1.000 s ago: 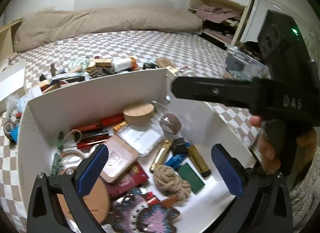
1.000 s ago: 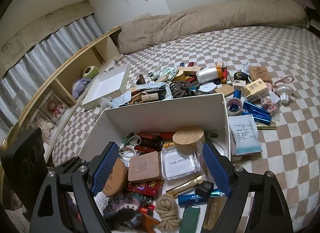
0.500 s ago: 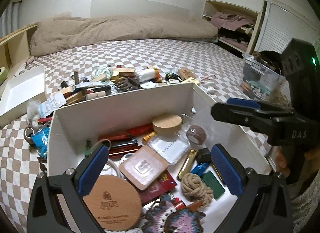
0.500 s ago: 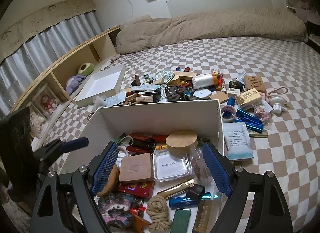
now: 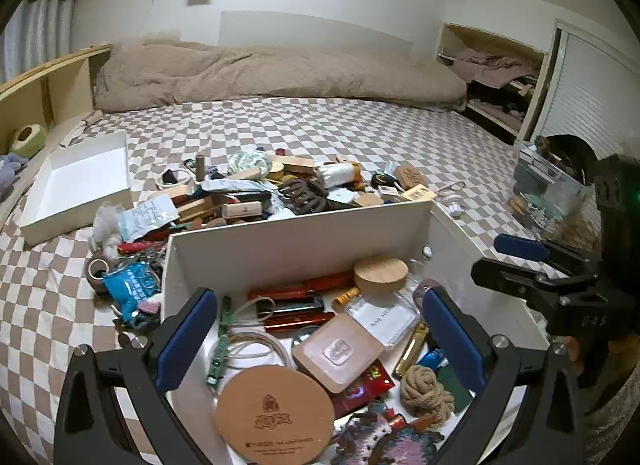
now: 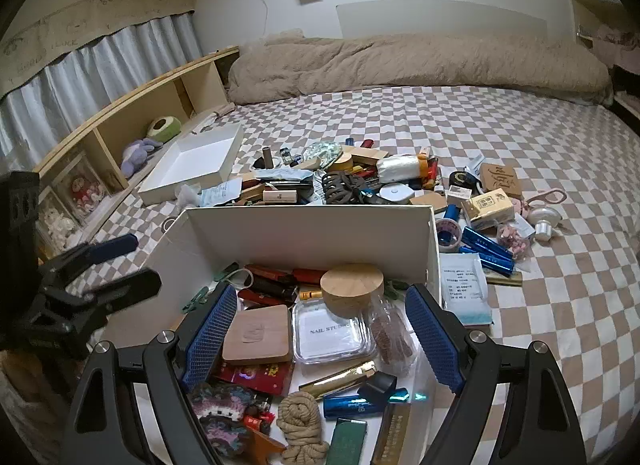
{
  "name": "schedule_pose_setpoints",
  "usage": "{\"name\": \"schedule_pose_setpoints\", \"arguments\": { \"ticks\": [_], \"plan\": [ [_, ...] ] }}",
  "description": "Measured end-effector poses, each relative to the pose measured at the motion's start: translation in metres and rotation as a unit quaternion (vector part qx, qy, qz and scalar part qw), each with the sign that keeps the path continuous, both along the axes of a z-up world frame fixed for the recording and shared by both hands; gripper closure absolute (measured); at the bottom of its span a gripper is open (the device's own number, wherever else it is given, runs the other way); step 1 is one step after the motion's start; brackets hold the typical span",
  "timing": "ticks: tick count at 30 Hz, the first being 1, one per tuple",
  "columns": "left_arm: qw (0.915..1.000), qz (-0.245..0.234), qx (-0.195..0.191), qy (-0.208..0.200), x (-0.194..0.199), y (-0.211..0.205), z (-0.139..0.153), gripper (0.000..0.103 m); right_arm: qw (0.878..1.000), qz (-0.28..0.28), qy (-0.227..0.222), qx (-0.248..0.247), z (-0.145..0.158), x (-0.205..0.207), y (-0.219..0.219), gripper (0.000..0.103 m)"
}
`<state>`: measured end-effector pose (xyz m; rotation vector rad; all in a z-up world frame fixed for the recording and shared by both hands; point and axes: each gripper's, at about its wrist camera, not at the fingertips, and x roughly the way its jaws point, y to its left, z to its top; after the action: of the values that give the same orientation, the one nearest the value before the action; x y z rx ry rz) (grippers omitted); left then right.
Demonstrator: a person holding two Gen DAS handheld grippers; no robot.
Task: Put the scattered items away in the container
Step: 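Move both open tools back from the box toward the pile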
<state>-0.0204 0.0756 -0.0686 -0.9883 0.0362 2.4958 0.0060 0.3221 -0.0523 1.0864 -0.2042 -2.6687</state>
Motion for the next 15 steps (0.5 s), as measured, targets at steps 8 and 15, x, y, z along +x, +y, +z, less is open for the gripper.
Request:
{"name": "schedule_pose_setpoints", "arguments": {
  "ticks": [8,15],
  "plan": [
    [0.9999,0.015,-0.003,0.004,-0.003,-0.009,0.001,0.000,1.000,0.002,-0.001,0.009,-0.001,-0.001,-0.002,0.017],
    [0.9997,0.021,-0.013,0.006,-0.005,-0.013,-0.001,0.000,1.000,0.004,0.001,0.017,-0.001,-0.001,-0.004,0.017]
  ]
}}
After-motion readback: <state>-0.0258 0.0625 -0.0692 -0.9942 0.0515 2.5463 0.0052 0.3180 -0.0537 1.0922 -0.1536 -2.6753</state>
